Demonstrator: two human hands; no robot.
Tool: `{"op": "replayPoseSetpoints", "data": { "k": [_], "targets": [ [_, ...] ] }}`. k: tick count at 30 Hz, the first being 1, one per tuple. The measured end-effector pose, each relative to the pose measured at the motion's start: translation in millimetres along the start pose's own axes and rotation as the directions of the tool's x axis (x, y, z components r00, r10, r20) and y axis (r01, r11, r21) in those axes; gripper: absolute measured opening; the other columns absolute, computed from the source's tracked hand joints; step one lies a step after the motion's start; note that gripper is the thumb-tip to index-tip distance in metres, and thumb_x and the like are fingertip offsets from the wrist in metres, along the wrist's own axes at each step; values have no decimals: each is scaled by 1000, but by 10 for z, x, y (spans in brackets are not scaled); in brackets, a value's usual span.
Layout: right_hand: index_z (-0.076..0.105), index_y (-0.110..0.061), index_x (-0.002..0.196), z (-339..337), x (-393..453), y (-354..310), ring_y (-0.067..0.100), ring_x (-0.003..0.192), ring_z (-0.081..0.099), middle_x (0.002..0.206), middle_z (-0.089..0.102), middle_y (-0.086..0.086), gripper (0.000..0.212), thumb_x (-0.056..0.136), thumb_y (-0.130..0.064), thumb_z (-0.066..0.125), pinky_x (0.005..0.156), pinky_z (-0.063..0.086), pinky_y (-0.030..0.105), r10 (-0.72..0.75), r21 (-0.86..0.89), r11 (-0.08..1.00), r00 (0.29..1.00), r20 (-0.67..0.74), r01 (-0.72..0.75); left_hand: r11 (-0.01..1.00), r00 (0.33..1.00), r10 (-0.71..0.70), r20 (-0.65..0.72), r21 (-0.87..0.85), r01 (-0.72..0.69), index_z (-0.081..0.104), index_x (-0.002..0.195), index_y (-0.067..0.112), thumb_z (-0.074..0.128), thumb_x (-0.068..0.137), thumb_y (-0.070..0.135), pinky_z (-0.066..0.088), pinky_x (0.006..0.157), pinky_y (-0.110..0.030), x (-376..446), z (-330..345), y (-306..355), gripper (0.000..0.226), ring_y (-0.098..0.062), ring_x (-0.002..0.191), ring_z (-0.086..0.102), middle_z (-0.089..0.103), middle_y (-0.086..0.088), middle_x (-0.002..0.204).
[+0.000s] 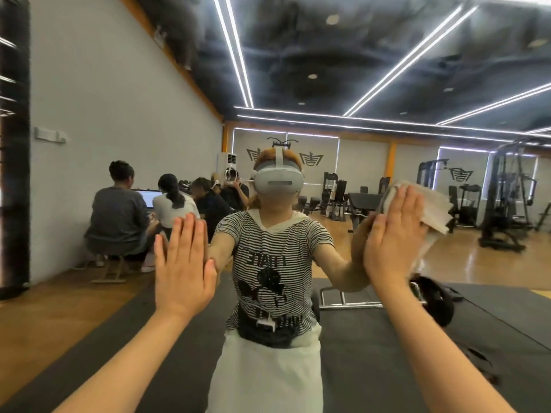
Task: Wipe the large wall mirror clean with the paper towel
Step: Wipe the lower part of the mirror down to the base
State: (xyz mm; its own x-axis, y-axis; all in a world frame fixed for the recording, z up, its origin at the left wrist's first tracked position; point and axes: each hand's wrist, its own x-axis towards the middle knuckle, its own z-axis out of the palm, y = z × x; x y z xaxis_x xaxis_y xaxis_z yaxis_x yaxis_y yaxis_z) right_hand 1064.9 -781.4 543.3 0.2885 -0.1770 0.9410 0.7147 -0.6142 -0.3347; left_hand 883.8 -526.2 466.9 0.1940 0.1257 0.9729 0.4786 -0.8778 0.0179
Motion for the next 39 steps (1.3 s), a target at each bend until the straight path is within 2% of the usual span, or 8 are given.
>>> {"op": "replayPoseSetpoints", "data": {
  "k": [3, 8, 13, 18, 25, 30, 37, 39],
  "targets": [
    [20, -8, 153, 146, -121, -573, 26, 148, 13, 159, 21, 11, 64, 95, -35, 15, 115, 11, 46, 98, -29, 995, 995, 29, -98, 1000, 1000, 8, -1, 5, -8, 17, 151, 3, 31, 89, 30, 1, 119, -47, -2, 10, -5, 69, -20, 150, -2, 21, -18, 158],
    [19, -9, 153, 381, -389, -1130, 18, 146, 6, 159, 21, 11, 60, 97, -30, 25, 114, 2, 40, -173, 47, 985, 979, 105, 169, 1000, 1000, 17, -17, -14, -17, 17, 151, 4, 32, 89, 31, -1, 119, -44, 3, 21, -28, 69, -19, 150, -3, 22, -17, 157],
    [19, -15, 152, 218, -194, -475, 18, 146, 14, 157, 24, 5, 57, 97, -27, 30, 115, 3, 44, -497, -17, 861, 848, 182, 508, 998, 1000, 17, -23, -52, -18, 21, 150, 4, 35, 87, 31, -3, 119, -42, -3, 10, -31, 69, -15, 150, -4, 26, -17, 155],
    [15, -18, 154, 46, 2, 24, 19, 148, 11, 160, 16, 2, 56, 100, -31, 19, 117, 12, 57, -126, -40, 990, 983, 130, 132, 998, 1000, 10, -21, -63, -11, 19, 150, 5, 34, 88, 31, -3, 119, -42, 0, 6, -33, 69, -15, 150, -4, 24, -16, 156],
    [9, -16, 155, 125, -112, -681, 22, 149, 5, 163, 9, 4, 60, 98, -25, 24, 115, -9, 48, 239, 3, 971, 967, 88, -240, 999, 1000, 11, -26, -50, -12, 19, 150, 4, 34, 88, 31, -1, 119, -44, -4, 15, -30, 69, -17, 150, -3, 23, -15, 157],
    [0, -22, 153, 349, -502, -1321, 15, 146, -2, 160, 7, 1, 65, 93, -30, 23, 111, -1, 58, -143, 53, 989, 977, 160, 137, 999, 1000, 15, -25, -51, -16, 18, 150, 4, 34, 88, 31, -4, 120, -41, -11, 8, -35, 69, -17, 150, -4, 24, -16, 157],
    [20, -21, 151, 259, -320, -831, 20, 146, 16, 158, 23, 1, 62, 92, -29, 34, 115, 7, 51, -682, 46, 714, 679, 271, 699, 997, 1000, 0, 4, -84, 1, 23, 150, 5, 35, 87, 32, -3, 120, -40, -1, -12, -33, 70, -13, 150, -3, 23, -14, 157],
    [19, -22, 152, 172, -185, -510, 18, 146, 15, 158, 19, 0, 61, 93, -29, 34, 115, 8, 50, -642, 15, 750, 722, 258, 662, 996, 1000, -5, 5, -91, 5, 26, 149, 3, 35, 87, 32, -4, 120, -39, 2, -20, -32, 69, -13, 150, -3, 24, -15, 157]
  ]
}}
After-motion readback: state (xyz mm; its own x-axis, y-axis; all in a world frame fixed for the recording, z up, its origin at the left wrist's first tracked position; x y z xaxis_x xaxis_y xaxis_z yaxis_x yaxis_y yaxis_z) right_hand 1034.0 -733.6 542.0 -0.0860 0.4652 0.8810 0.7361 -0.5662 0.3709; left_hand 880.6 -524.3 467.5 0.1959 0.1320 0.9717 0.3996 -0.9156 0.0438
